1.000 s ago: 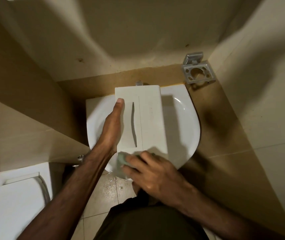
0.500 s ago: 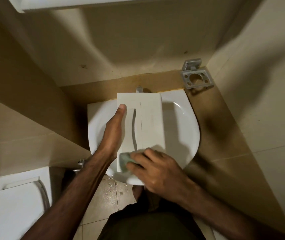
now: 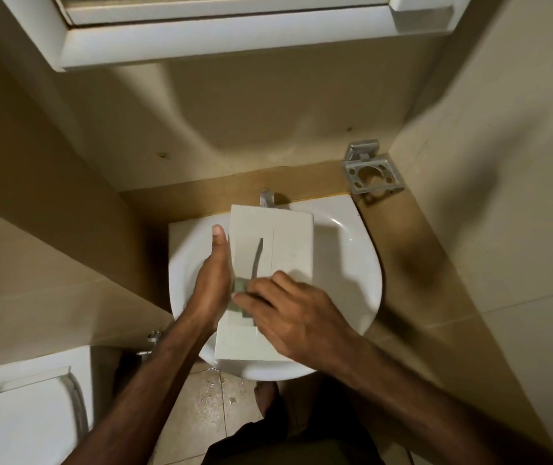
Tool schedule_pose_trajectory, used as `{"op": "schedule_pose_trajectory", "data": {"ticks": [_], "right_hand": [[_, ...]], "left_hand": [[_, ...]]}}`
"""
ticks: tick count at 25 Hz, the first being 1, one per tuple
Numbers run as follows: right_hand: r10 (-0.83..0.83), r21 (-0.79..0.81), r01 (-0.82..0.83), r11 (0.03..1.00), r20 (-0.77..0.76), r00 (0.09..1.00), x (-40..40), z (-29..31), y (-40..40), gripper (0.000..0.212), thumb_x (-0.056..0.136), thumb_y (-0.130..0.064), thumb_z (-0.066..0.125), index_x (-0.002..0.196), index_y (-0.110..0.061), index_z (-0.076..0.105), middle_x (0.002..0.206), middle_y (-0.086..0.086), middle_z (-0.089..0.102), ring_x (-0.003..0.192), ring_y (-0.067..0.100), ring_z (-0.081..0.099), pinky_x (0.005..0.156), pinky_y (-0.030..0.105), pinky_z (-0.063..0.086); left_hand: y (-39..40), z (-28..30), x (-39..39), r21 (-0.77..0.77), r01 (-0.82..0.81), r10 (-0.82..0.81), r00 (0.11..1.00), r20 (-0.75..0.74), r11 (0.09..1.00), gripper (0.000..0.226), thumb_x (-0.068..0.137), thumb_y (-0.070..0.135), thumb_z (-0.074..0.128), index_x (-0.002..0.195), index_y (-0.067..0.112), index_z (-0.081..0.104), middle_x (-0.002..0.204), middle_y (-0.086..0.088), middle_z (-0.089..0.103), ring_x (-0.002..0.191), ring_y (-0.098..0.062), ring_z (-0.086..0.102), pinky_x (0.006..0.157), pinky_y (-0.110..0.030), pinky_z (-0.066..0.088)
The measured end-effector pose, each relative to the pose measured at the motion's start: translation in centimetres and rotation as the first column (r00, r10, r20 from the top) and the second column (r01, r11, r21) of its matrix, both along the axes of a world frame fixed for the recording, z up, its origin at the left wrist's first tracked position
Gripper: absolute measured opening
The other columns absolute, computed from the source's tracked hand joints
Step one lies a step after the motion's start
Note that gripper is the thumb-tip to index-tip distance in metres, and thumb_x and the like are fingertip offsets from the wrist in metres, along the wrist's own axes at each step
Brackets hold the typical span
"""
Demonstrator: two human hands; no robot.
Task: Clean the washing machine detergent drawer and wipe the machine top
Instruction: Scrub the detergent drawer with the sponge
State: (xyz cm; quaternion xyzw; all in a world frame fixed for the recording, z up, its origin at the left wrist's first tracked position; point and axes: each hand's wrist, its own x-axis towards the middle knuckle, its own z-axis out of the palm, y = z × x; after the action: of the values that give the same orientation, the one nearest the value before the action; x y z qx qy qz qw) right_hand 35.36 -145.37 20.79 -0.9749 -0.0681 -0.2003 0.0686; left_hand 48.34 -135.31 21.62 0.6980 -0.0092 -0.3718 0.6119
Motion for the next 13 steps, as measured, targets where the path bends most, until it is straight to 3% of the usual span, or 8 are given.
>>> {"op": "schedule_pose_trajectory", "data": {"ticks": [2, 4, 6, 8, 10, 13], "right_hand": [[0.083, -0.083, -0.087, 0.993, -0.046, 0.995, 0.0, 0.2, -0.5, 0.023, 0.099, -0.018, 0.055, 0.118, -0.017, 0.067, 0.107, 0.002, 0.062, 0.093, 0.021, 0.054, 0.069, 0.035, 0.053], [-0.038, -0.136, 0.031, 0.99, -0.049, 0.998, 2.0, 1.3, -1.7, 0.018, 0.096, -0.023, 0.064, 0.114, -0.02, 0.068, 0.108, 0.002, 0.061, 0.094, 0.019, 0.054, 0.064, 0.031, 0.053], [-0.25, -0.104, 0.247, 0.963, -0.01, 0.968, 4.5, 2.5, -2.5, 0.021, 0.089, -0.023, 0.077, 0.109, -0.021, 0.072, 0.105, 0.002, 0.063, 0.093, 0.018, 0.058, 0.057, 0.028, 0.053], [-0.329, -0.064, 0.329, 0.942, 0.006, 0.944, 5.2, 2.9, -1.8, 0.025, 0.086, -0.019, 0.079, 0.11, -0.016, 0.073, 0.105, 0.005, 0.065, 0.094, 0.021, 0.06, 0.059, 0.031, 0.055], [-0.185, -0.085, 0.18, 0.98, -0.06, 0.981, 3.1, 2.2, 0.5, 0.029, 0.085, -0.013, 0.074, 0.114, -0.011, 0.07, 0.106, 0.007, 0.063, 0.094, 0.023, 0.058, 0.061, 0.036, 0.056], [0.032, -0.094, -0.052, 0.994, -0.205, 0.978, -1.5, 1.8, 3.5, 0.02, 0.08, -0.015, 0.076, 0.099, -0.017, 0.071, 0.1, 0.001, 0.062, 0.087, 0.019, 0.058, 0.051, 0.032, 0.048]], "left_hand": [[0.0, 0.2, -0.5, 0.023, 0.006, -0.006, 1.0, 0.002, 1.0, 0.068, 0.105, 0.065, 0.018, 0.109, 0.028, 0.075, 0.106, 0.006, 0.081, 0.098, -0.012, 0.077, 0.086, -0.03, 0.055], [-0.3, 0.4, -1.1, 0.053, 0.035, -0.036, 0.999, 0.013, 0.998, 0.065, 0.105, 0.064, 0.016, 0.127, 0.031, 0.068, 0.13, 0.011, 0.07, 0.114, -0.004, 0.068, 0.101, -0.028, 0.045], [-0.5, 0.7, -1.4, 0.111, 0.05, -0.054, 0.998, 0.033, 0.993, 0.07, 0.105, 0.063, 0.013, 0.153, 0.023, 0.047, 0.152, 0.004, 0.05, 0.142, -0.013, 0.046, 0.113, -0.031, 0.029], [-0.6, 0.5, -1.1, 0.097, 0.054, -0.056, 0.998, 0.015, 0.994, 0.074, 0.104, 0.065, 0.015, 0.154, 0.02, 0.045, 0.159, -0.001, 0.046, 0.149, -0.021, 0.04, 0.123, -0.035, 0.023], [-0.3, 0.3, -0.7, 0.02, 0.032, -0.032, 0.999, -0.017, 0.999, 0.074, 0.101, 0.07, 0.022, 0.141, 0.021, 0.061, 0.144, -0.003, 0.064, 0.135, -0.021, 0.058, 0.122, -0.041, 0.035], [0.0, -0.3, -0.4, 0.101, 0.007, -0.011, 0.999, 0.036, 0.995, 0.076, 0.097, 0.077, 0.024, 0.134, 0.026, 0.066, 0.131, 0.008, 0.07, 0.124, -0.015, 0.063, 0.113, -0.033, 0.04]]}}
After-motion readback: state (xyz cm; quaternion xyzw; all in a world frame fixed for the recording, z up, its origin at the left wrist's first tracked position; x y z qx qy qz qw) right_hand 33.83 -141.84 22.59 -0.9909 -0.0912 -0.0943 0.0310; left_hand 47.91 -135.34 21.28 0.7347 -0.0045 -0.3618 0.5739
